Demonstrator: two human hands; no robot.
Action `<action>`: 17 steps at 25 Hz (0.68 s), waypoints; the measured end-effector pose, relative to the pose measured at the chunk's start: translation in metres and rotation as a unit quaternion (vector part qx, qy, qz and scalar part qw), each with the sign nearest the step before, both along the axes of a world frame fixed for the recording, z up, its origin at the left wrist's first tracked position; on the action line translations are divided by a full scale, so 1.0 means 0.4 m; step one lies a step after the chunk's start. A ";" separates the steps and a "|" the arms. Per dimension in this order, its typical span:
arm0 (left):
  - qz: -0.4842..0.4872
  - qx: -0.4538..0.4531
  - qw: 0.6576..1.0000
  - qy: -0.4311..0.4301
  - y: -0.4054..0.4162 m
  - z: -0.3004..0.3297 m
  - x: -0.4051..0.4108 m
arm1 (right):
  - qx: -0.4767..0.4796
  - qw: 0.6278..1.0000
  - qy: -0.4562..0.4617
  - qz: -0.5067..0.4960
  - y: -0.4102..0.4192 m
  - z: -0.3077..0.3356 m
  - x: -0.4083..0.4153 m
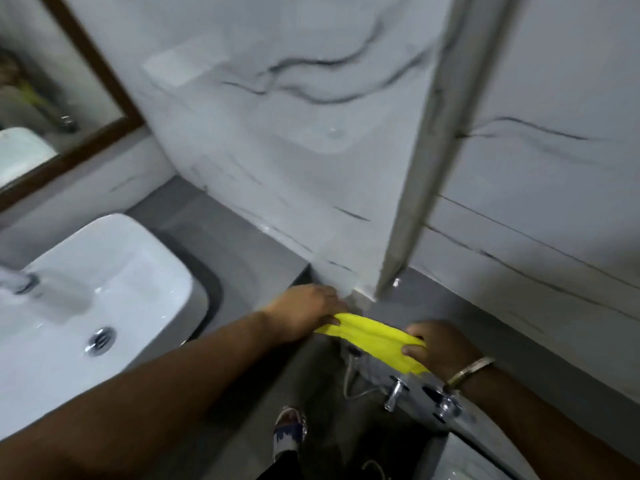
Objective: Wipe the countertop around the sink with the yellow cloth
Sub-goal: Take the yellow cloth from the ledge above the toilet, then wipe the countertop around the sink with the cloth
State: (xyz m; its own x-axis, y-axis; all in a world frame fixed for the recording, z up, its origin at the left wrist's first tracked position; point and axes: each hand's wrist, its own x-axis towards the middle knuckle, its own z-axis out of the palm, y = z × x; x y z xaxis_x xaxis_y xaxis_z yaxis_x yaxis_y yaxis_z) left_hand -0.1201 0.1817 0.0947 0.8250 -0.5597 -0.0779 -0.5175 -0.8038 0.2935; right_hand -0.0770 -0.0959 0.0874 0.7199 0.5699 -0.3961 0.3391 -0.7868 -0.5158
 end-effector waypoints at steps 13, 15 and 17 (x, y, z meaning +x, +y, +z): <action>0.364 -0.406 0.833 0.093 0.756 0.044 -0.012 | 0.147 0.989 -0.034 -0.007 0.771 0.081 0.143; 0.380 -0.403 0.825 0.113 0.823 0.016 0.050 | 0.154 0.987 -0.029 -0.041 0.833 0.042 0.179; 0.382 -0.351 0.848 0.107 0.873 -0.021 0.108 | 0.149 0.986 -0.031 -0.070 0.879 0.000 0.216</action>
